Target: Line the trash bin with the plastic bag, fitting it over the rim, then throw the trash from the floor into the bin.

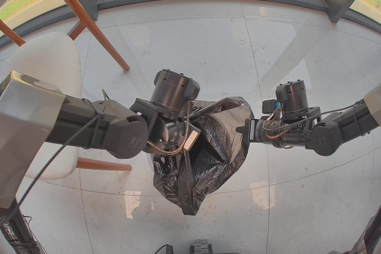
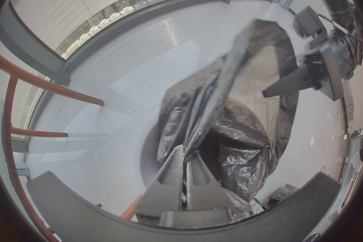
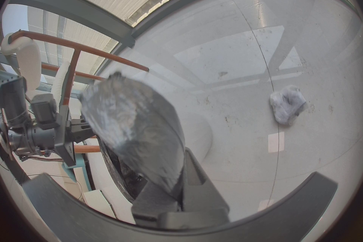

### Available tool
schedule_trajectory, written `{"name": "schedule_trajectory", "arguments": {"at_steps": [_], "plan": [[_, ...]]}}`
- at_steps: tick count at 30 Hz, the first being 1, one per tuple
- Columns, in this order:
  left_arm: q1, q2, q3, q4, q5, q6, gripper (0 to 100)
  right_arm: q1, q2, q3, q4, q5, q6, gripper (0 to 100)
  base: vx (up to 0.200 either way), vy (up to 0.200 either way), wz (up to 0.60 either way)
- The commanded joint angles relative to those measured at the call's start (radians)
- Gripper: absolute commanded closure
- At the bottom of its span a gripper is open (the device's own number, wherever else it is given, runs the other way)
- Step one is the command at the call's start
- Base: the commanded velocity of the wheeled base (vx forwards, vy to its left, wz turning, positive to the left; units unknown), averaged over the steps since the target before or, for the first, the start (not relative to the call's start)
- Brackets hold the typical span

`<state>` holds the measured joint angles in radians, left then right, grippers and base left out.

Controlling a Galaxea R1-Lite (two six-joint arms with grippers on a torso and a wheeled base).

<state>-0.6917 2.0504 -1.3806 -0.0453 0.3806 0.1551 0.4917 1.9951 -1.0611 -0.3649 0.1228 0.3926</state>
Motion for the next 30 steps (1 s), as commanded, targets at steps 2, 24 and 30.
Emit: {"name": "schedule_trajectory", "arguments": {"at_steps": [2, 24, 30], "plan": [[0.066, -0.044, 0.034, -0.002, -0.026, 0.007, 100, -0.002, 0.004, 0.001, -0.017, 0.001, -0.004, 100, 0.0, 0.0, 0.0], [0.147, -0.046, -0.164, -0.004, -0.031, 0.1, 100, -0.022, 0.119, -0.201, -0.158, 0.012, -0.096, 100, 0.0, 0.0, 0.0], [0.147, -0.044, -0.152, -0.002, -0.031, 0.098, 100, -0.028, 0.139, -0.201, -0.155, 0.034, -0.098, 0, 0.0, 0.0, 0.0]]}}
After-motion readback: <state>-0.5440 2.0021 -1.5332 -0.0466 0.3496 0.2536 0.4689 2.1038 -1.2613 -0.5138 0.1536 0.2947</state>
